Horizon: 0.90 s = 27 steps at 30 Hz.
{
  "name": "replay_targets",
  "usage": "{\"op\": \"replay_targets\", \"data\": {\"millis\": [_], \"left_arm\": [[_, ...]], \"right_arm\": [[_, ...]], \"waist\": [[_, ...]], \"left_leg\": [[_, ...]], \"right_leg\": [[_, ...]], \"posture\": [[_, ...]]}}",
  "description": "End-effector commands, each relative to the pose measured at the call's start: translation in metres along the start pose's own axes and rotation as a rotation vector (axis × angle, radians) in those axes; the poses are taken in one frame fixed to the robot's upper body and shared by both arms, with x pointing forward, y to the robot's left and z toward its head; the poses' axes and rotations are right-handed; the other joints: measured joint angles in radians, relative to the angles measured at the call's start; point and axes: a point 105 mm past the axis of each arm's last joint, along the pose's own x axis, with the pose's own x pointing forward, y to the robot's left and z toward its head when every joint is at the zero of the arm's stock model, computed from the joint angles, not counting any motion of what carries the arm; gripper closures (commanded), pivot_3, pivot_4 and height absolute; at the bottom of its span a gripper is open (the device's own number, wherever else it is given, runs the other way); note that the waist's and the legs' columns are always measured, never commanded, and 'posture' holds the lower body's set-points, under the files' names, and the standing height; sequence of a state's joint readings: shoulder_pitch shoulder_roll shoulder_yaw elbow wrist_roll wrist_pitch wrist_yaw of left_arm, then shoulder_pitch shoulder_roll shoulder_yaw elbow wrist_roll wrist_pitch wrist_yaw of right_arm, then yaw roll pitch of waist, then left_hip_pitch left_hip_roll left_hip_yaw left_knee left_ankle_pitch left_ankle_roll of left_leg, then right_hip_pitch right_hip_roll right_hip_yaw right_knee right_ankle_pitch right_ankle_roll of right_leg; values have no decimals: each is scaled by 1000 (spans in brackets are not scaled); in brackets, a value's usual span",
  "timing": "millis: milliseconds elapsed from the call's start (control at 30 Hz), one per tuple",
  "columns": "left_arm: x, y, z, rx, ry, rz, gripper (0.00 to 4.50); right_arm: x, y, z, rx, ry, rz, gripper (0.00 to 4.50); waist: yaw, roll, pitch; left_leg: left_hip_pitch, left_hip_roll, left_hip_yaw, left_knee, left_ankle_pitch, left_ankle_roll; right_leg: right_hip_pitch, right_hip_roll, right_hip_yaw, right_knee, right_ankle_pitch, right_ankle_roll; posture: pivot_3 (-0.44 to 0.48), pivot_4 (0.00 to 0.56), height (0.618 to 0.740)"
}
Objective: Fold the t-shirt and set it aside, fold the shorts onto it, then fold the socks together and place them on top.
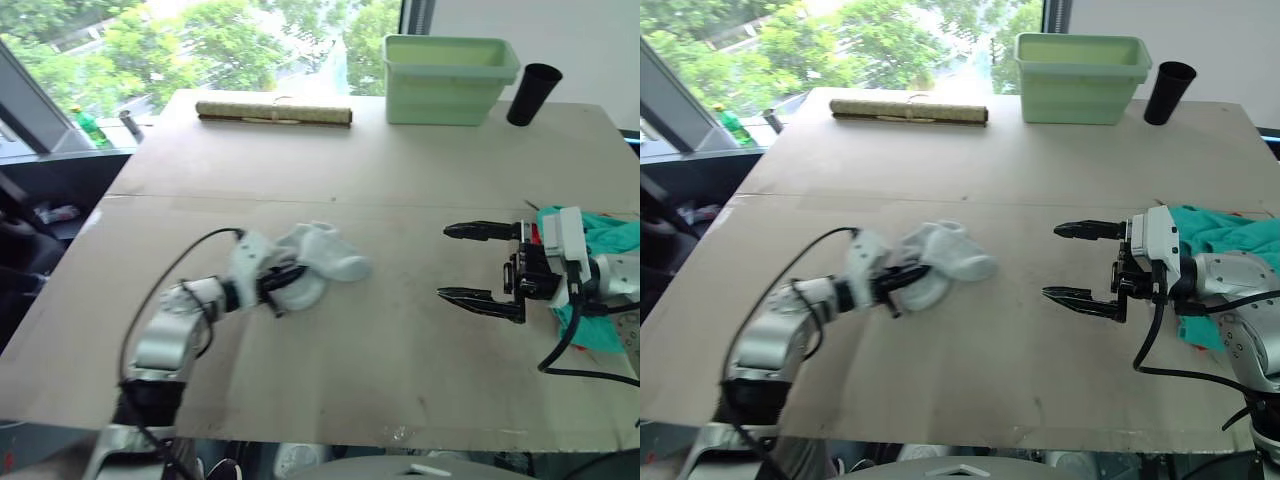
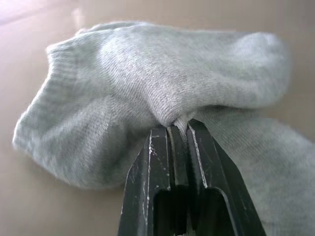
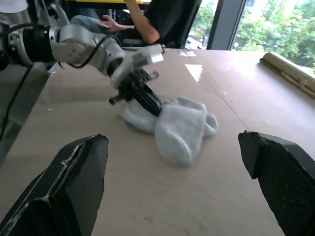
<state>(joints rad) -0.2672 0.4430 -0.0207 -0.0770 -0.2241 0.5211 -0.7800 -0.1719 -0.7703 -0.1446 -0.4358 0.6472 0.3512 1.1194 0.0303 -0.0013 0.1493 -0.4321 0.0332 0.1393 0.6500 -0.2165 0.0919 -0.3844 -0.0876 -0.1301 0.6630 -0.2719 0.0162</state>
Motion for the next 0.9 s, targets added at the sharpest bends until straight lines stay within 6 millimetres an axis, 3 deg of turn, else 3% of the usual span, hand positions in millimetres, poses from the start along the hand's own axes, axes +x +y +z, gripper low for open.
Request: {"op": "replay_targets", "data": {"millis": [33, 167, 300, 367, 467, 600, 633, 833, 900], "left_arm": [[20, -6, 20, -27, 1, 78, 4466], [36, -13, 31, -62, 4, 137, 4466], [36, -31, 34, -83, 4, 105, 4466], [24, -41, 33, -143, 17, 48, 3663], [-1, -45, 28, -75, 75, 30, 2425], [-29, -33, 23, -13, 141, 60, 208], [-35, -28, 24, 10, 155, 75, 10], [-50, -29, 51, 103, 68, -43, 10], [-48, -15, 64, 190, 27, -53, 10]], "right_arm": [[0, -1, 9, -63, -4, -33, 0], [1, -2, 9, -77, -2, -58, 0], [3, -2, 7, -77, -4, -80, 0], [6, 1, 4, -65, -8, -85, 0], [10, 1, 2, -47, -9, -99, 0], [11, -1, -6, -23, 28, -123, 0], [11, -2, -9, -18, 38, -129, 0], [23, 2, -21, 40, 53, -145, 0], [38, 11, -32, 106, 71, -150, 0]], "waist": [[-15, -4, 1], [-18, -4, 1], [-16, -4, 1], [-17, -5, 2], [-19, -6, 3], [-15, -5, 3], [-12, -5, 3], [-15, -6, 4], [-14, -5, 4]], "left_leg": [[0, 1, 0, 0, 0, 0], [1, 4, 0, 0, 0, -1], [1, 5, -1, 0, 1, -2], [1, 5, -1, 0, 1, -2], [1, 5, -1, 0, 1, -2], [2, 6, -1, -1, 0, -3], [1, 5, -2, -1, -1, -5], [1, 4, -2, -1, -2, -7], [1, 4, -2, -1, -2, -7]], "right_leg": [[0, 2, 0, 0, 0, 0], [0, 6, 0, 0, 0, 0], [1, 7, 0, 0, 0, 0], [1, 7, 0, 0, 0, 0], [1, 7, 0, 0, 0, 0], [0, 7, 0, 0, 0, -1], [0, 6, 0, -1, 0, -1], [0, 4, 0, -2, -1, -1], [-1, 4, 0, -2, -1, -1]], "posture": [[0, 150, 737], [0, 150, 737], [0, 150, 737], [0, 150, 737], [0, 150, 737], [0, 150, 737], [0, 150, 737], [0, 150, 737], [0, 150, 737]]}}
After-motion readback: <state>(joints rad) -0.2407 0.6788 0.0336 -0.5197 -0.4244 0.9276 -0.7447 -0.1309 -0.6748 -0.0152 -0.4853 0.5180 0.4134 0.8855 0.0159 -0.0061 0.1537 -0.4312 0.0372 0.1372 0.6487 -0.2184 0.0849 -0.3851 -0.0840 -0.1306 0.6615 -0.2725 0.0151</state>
